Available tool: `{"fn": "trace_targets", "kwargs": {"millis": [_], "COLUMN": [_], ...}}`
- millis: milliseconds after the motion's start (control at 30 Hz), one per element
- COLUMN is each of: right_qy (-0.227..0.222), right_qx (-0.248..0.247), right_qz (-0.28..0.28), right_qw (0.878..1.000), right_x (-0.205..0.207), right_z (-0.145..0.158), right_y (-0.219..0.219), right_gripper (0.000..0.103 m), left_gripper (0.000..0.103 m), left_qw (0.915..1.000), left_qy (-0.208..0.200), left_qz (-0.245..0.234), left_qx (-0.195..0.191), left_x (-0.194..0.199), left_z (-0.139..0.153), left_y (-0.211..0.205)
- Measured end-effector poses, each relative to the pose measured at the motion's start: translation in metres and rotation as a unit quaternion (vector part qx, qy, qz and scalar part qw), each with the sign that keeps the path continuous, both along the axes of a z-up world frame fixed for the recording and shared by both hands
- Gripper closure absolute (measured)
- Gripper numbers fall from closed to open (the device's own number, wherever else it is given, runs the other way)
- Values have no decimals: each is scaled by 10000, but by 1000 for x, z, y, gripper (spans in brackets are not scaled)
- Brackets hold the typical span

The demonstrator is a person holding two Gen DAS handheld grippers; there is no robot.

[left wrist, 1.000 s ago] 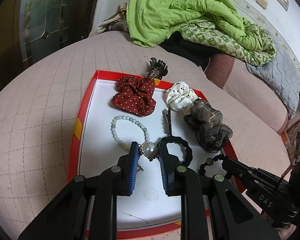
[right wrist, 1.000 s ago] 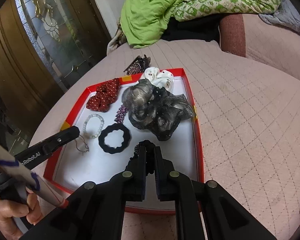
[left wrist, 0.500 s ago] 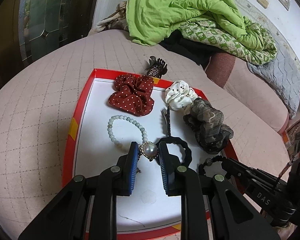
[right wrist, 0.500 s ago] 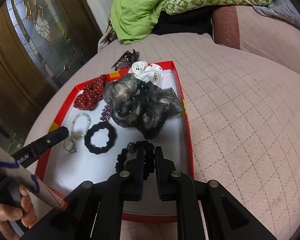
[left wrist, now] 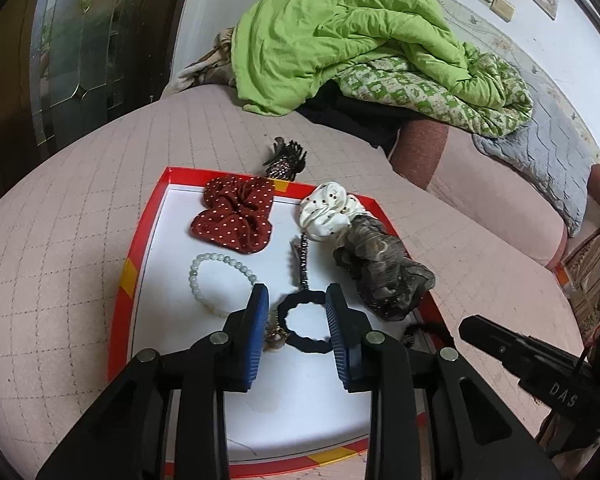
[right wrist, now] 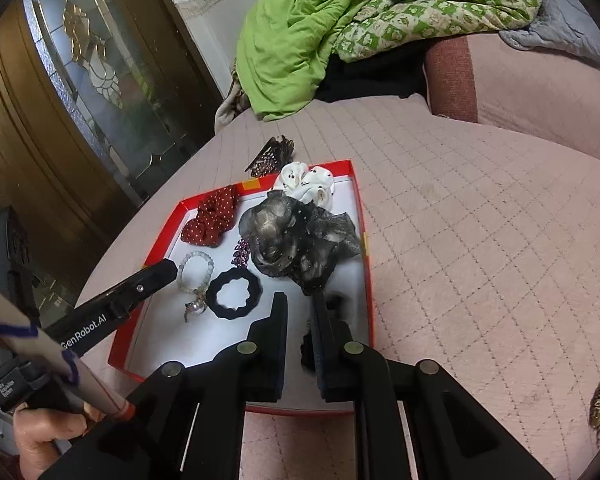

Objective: Organize jewelry
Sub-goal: 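Move both grippers back to the last two bracelets on the bed, then grasp the pearl bracelet with the right gripper while the left gripper grasps the leopard-print bracelet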

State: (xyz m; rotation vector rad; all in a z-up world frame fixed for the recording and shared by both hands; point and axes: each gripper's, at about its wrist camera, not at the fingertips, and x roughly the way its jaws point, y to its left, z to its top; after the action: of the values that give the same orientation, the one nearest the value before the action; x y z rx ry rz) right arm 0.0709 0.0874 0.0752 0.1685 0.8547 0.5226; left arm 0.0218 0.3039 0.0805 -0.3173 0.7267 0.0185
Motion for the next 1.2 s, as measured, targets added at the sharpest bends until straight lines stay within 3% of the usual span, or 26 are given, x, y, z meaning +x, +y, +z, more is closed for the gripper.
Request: {"fn": "trace_targets", "kwargs": {"millis": [133, 433, 700, 833, 1000, 1200], "right_qy": [23, -48, 35, 256, 860, 1104], "right_qx": [168, 420, 543, 423, 540, 154], "right_qz": [-72, -333, -1364, -2262, -2810, -2402], "right_qw": [9998, 9986, 9892, 9728, 9543, 9643], "right_x": [-2, -29, -62, -78, -81, -70], "right_z": [4, 14, 8, -11, -39, -51], "right_y": [-13, -69, -196, -276, -333, -324], "right_gripper": [89, 88, 85, 80, 77, 77], "left_gripper": [69, 69, 69, 69, 69, 69], "left_qw": [10000, 9985, 9910, 9822, 9659, 9445], "left_qy": [-63, -446, -590, -398, -97, 450], "left_qz": [4, -309, -1165, -1836, -2586, -3254], "left_qx": [43, 95, 283, 84, 94, 96], "left_x": [-1, -6, -22, -27, -29, -15], "left_z": [2, 16, 27, 28, 21, 0], "left_y": [-2, -27, -90, -142, -219, -296]}}
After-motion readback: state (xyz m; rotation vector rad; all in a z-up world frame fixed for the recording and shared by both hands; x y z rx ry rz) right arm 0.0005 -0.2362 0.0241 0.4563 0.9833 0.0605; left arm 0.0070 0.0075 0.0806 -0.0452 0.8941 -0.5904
